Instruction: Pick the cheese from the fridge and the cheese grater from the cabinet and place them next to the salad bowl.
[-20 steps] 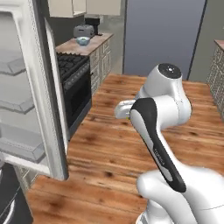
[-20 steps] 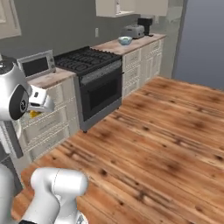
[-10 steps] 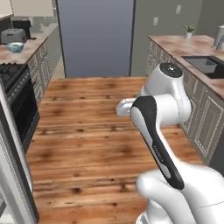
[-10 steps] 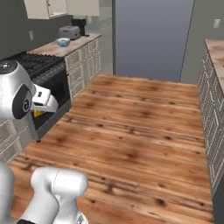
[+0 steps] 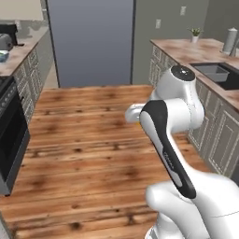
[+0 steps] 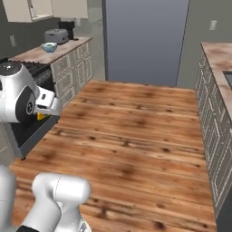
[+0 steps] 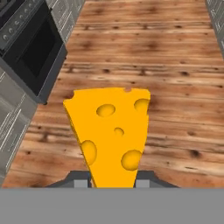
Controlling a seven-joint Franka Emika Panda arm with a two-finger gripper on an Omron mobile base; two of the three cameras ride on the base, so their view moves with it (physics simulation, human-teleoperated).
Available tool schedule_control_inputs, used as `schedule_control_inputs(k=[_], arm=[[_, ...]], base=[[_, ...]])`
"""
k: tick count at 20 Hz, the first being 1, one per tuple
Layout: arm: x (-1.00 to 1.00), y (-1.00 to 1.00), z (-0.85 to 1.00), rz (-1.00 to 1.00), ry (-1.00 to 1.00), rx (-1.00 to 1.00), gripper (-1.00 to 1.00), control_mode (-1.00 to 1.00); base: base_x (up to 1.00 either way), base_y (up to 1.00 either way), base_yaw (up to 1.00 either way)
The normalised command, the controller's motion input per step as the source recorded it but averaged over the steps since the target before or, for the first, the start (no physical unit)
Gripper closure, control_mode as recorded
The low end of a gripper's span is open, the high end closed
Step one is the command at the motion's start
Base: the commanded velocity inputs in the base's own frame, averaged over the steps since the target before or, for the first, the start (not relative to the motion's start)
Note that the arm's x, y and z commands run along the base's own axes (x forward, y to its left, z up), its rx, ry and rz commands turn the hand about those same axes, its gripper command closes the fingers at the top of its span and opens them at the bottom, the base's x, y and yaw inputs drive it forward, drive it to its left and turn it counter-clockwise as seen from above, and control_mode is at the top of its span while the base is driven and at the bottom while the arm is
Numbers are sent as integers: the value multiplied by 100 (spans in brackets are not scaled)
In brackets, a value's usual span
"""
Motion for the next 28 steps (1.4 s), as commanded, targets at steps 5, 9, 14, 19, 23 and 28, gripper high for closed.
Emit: schedule_control_inputs(k=[5,9,14,19,23,28], arm=[[0,0,0,0,0,0,100,100],[0,0,0,0,0,0,100,100],[0,0,0,0,0,0,100,100],[0,0,0,0,0,0,100,100],[0,0,0,0,0,0,100,100],[0,0,0,0,0,0,100,100]], base=[[69,10,-13],[70,7,-12],[73,10,-11],[75,12,-13],[76,11,-12],[77,13,-11]])
